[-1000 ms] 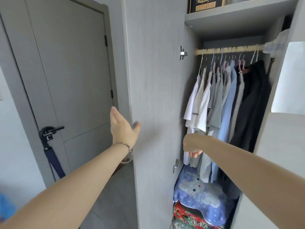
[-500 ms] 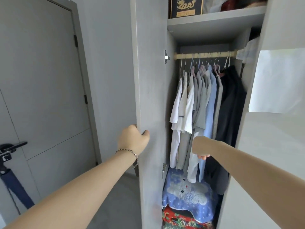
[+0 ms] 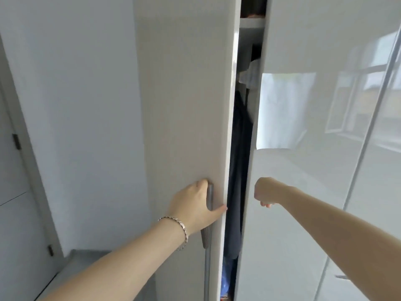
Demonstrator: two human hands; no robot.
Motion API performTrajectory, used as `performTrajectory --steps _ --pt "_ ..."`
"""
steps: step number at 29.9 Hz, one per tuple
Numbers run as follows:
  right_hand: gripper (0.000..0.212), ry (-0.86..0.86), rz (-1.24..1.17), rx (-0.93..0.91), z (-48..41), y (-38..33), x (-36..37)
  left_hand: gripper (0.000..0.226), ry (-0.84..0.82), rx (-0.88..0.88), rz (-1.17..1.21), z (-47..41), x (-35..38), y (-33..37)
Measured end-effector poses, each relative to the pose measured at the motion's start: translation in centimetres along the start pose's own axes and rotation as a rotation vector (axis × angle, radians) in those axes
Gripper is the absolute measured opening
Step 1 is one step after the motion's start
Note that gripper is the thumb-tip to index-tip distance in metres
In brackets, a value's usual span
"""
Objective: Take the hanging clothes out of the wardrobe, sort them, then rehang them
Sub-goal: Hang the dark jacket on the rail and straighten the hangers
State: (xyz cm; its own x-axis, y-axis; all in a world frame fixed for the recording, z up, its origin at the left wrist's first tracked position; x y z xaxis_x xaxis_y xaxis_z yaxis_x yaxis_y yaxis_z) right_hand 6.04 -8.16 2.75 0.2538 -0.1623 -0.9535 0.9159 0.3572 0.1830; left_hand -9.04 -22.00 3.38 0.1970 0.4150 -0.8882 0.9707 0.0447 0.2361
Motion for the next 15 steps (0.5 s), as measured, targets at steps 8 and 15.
performTrajectory --steps 8,15 --pt "0.018 0.180 -0.309 0.111 -7.4 10.4 1.0 0.039 -0.121 -0.170 -0.014 -11.7 9.5 6.6" --pt "0.024 0.163 -0.283 0.065 -13.3 14.8 0.2 0.037 -0.123 -0.320 -0.135 -19.7 12.1 8.2"
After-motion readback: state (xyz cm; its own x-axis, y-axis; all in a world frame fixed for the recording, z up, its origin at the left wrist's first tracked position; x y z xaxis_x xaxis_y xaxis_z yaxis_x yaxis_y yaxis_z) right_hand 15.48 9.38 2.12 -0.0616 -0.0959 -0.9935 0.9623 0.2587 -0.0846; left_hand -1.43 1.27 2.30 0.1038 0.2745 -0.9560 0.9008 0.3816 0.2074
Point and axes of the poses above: each hand's wrist, its own z-axis away from the middle knuckle, its own x-axis out of the palm, y = z × x, the point moved 4 cm from there along -z, towards the middle knuckle, and after that the axes turned 1 degree about z, right-handed, at the moved point
